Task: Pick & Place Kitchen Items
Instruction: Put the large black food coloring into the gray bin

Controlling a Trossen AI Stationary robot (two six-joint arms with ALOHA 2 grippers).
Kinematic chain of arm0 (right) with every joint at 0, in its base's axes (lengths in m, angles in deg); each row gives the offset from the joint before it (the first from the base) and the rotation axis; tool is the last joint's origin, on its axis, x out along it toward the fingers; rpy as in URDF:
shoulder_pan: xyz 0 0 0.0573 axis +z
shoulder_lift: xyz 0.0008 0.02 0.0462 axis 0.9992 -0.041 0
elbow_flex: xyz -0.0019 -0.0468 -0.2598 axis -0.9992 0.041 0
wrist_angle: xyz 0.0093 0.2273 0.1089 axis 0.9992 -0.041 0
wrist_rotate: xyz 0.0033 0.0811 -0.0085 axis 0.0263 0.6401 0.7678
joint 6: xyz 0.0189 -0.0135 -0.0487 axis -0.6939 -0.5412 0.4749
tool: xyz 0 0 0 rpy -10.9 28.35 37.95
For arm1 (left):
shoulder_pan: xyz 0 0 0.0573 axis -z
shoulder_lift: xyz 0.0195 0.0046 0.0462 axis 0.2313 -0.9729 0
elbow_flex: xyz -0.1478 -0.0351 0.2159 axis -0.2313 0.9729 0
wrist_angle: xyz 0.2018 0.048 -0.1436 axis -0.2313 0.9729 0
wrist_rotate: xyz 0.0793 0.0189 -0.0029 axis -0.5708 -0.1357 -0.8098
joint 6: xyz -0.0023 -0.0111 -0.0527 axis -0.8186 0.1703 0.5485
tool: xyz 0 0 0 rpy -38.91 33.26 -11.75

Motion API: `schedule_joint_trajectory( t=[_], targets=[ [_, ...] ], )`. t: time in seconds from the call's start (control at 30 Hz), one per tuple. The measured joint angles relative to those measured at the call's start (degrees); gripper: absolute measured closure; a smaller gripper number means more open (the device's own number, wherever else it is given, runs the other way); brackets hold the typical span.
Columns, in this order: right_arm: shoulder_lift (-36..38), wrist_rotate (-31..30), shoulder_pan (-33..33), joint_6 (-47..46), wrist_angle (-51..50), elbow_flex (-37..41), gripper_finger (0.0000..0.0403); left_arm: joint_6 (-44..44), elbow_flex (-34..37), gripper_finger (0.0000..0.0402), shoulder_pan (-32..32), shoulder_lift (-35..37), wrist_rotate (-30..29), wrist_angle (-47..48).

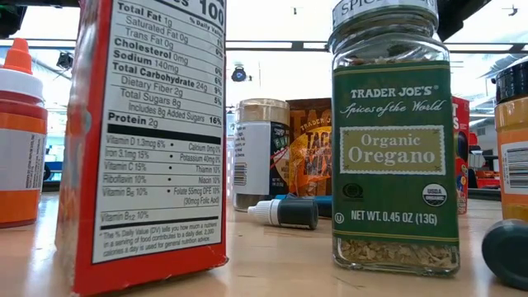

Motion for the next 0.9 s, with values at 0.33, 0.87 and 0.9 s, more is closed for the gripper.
schedule_joint_trajectory(
  t=[0.33, 0.87, 0.9],
  targets=[
    [-1.38, -0.23, 11.60, 4.09, 6.76, 0.00, 0.0282, 0.93, 0.00, 0.0264, -0.02, 0.00, 0.15, 0.00],
    [-10.30, -7.21, 19.57, -0.44, 17.70, 0.00, 0.0262, 2.62, 0.02, 0.0264, 0.00, 0.00, 4.89, -0.02],
    [-10.51, -8.04, 19.74, -0.44, 17.77, 0.00, 0.0257, 3.13, 0.02, 0.0264, 0.00, 0.00, 4.77, -0.02]
  ],
)
